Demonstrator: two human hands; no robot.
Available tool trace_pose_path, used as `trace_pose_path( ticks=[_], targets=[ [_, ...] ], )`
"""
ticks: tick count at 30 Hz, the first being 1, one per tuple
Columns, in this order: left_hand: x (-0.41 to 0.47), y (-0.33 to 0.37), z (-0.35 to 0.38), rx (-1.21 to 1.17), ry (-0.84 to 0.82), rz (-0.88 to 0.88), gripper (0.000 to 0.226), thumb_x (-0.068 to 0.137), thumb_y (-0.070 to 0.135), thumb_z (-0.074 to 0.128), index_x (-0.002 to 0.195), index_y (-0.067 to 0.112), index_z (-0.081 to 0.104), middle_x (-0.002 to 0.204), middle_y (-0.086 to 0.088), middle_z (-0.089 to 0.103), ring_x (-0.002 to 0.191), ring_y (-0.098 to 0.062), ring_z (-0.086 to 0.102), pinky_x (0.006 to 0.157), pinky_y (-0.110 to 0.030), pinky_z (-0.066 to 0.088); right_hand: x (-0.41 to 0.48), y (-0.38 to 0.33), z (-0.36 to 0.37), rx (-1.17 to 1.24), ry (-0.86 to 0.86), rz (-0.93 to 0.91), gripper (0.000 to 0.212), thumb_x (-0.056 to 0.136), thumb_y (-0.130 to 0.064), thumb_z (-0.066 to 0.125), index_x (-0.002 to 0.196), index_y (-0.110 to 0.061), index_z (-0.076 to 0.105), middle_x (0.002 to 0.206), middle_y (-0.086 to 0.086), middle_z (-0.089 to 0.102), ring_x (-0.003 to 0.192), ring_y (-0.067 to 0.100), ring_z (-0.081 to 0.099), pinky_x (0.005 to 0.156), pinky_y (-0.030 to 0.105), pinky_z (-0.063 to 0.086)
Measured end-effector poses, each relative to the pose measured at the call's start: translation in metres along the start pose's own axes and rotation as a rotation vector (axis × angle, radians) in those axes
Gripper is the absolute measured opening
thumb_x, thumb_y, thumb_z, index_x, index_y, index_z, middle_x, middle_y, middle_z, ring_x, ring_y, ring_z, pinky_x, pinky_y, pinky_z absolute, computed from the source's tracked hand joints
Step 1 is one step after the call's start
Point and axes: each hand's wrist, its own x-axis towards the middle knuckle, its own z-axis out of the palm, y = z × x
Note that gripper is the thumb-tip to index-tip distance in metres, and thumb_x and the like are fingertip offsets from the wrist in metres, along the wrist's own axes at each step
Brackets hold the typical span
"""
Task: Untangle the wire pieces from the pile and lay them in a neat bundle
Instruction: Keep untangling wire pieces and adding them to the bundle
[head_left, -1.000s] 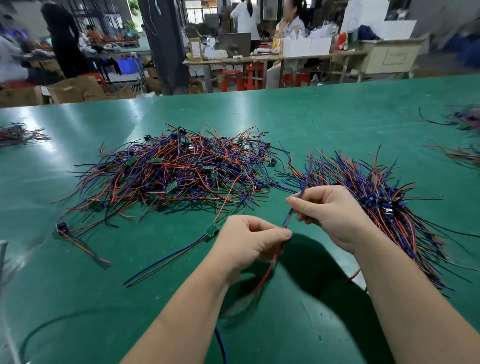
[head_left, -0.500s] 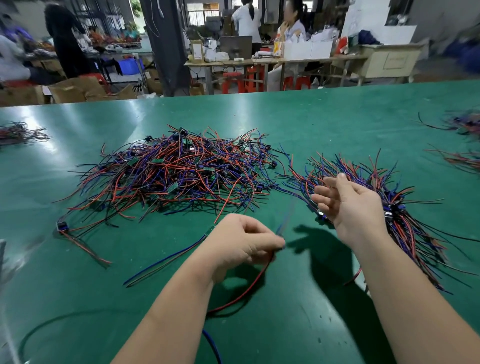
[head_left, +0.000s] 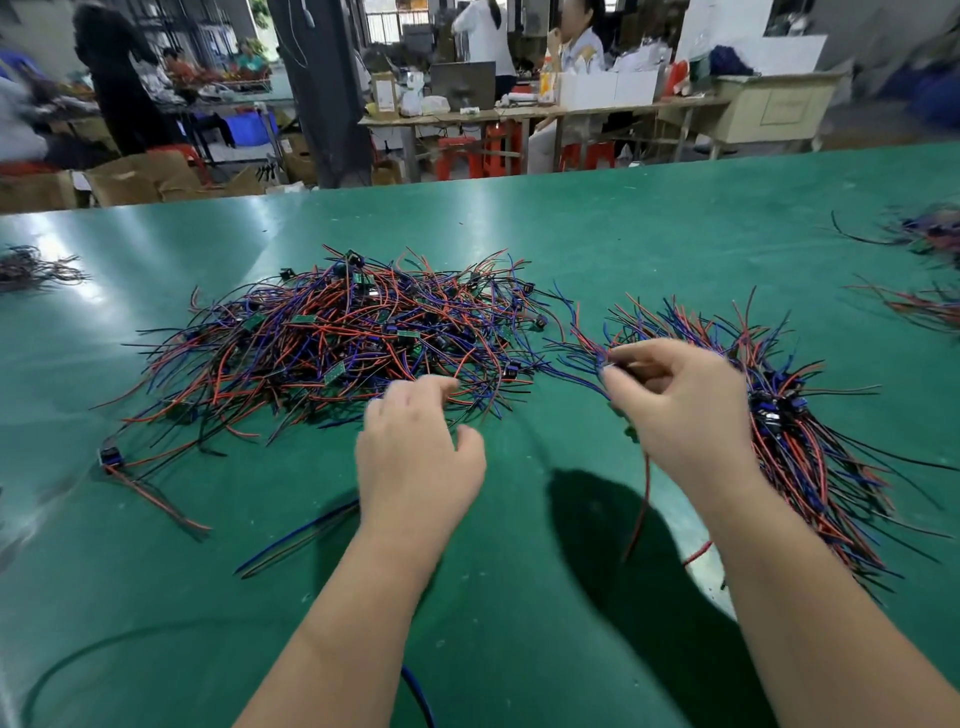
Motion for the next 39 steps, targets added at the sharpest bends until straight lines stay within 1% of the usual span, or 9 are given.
trace_pose_path(
  ticks=[4,9,16,18,21,24,27,34,39],
  targets=[
    [0.003,-0.017,-0.005,0.53,-0.224,-0.171,0.043,0.087,0.04,0.054,0.123,0.017,0.045,0.127,-0.01,0.046,0.12,-0.029,0.038,0.095,-0.039,0.034,0.018,0.019,-0.03,-0.351,0.137,0.048,0.017,0.079,-0.014,0.065,0.093,-0.011,0.074,0.088,0.009,0.072,0.08,0.02,0.061,0.079,0.025,0.042],
    [0.012,-0.028,-0.005,0.478,-0.231,-0.111,0.028,0.093,0.044,0.053,0.114,0.026,0.056,0.114,0.001,0.062,0.109,-0.023,0.056,0.082,-0.034,0.031,0.018,0.023,-0.028,-0.438,0.074,0.061,0.031,0.083,-0.015,0.061,0.112,-0.01,0.068,0.111,0.018,0.06,0.104,0.03,0.054,0.09,0.027,0.034],
    [0.01,0.002,-0.016,-0.73,0.175,0.107,0.015,0.075,0.029,0.076,0.087,0.023,0.068,0.078,0.007,0.069,0.068,-0.007,0.063,0.068,-0.017,0.05,-0.003,-0.002,0.003,-0.025,-0.31,-0.026,0.017,0.082,-0.01,0.066,0.077,-0.025,0.072,0.07,-0.005,0.071,0.067,0.014,0.066,0.068,0.024,0.05],
    [0.005,0.017,-0.022,-1.199,0.078,-0.057,0.014,0.071,0.029,0.072,0.081,0.02,0.069,0.068,0.008,0.069,0.058,-0.008,0.064,0.061,-0.018,0.053,-0.007,-0.004,0.007,0.111,-0.414,0.006,0.02,0.084,-0.008,0.066,0.076,-0.025,0.071,0.067,-0.001,0.071,0.062,0.013,0.066,0.062,0.023,0.051],
    [0.003,0.03,-0.029,-1.617,-0.321,-0.386,0.022,0.066,0.029,0.066,0.075,0.01,0.073,0.062,0.003,0.065,0.047,-0.005,0.06,0.052,-0.019,0.055,-0.011,-0.01,0.012,0.427,-0.508,0.113,0.014,0.087,-0.01,0.065,0.081,-0.02,0.073,0.071,0.001,0.071,0.059,0.009,0.062,0.054,0.016,0.045],
    [-0.002,0.034,-0.031,-1.569,-0.683,-0.494,0.03,0.069,0.03,0.063,0.084,0.005,0.073,0.062,0.002,0.064,0.044,-0.003,0.057,0.05,-0.02,0.055,-0.013,-0.014,0.013,0.822,-0.623,0.257,0.022,0.076,-0.032,0.066,0.082,-0.014,0.077,0.077,0.002,0.07,0.06,0.009,0.058,0.054,0.016,0.041],
    [-0.008,0.036,-0.025,-1.46,-0.837,-0.506,0.031,0.074,0.03,0.063,0.089,0.003,0.071,0.066,-0.002,0.065,0.046,-0.006,0.057,0.051,-0.023,0.055,-0.013,-0.013,0.014,0.897,-0.678,0.268,0.027,0.066,-0.034,0.069,0.08,-0.012,0.077,0.072,0.002,0.069,0.061,0.01,0.054,0.057,0.02,0.039],
    [-0.008,0.025,-0.007,-1.013,-0.63,-0.443,0.028,0.085,0.032,0.067,0.079,0.005,0.065,0.068,-0.009,0.067,0.052,-0.017,0.063,0.054,-0.026,0.054,-0.013,-0.005,0.018,0.63,-0.61,0.35,0.019,0.068,-0.023,0.07,0.078,-0.008,0.073,0.066,0.003,0.067,0.055,0.007,0.051,0.05,0.013,0.037],
    [-0.008,0.023,-0.006,-1.094,-0.622,-0.387,0.009,0.081,0.013,0.072,0.075,0.007,0.07,0.067,-0.007,0.069,0.057,-0.014,0.067,0.054,-0.023,0.054,-0.009,0.001,0.017,0.558,-0.566,0.36,0.011,0.077,-0.013,0.073,0.067,-0.011,0.071,0.061,0.004,0.066,0.049,0.008,0.054,0.045,0.014,0.039]
  ],
)
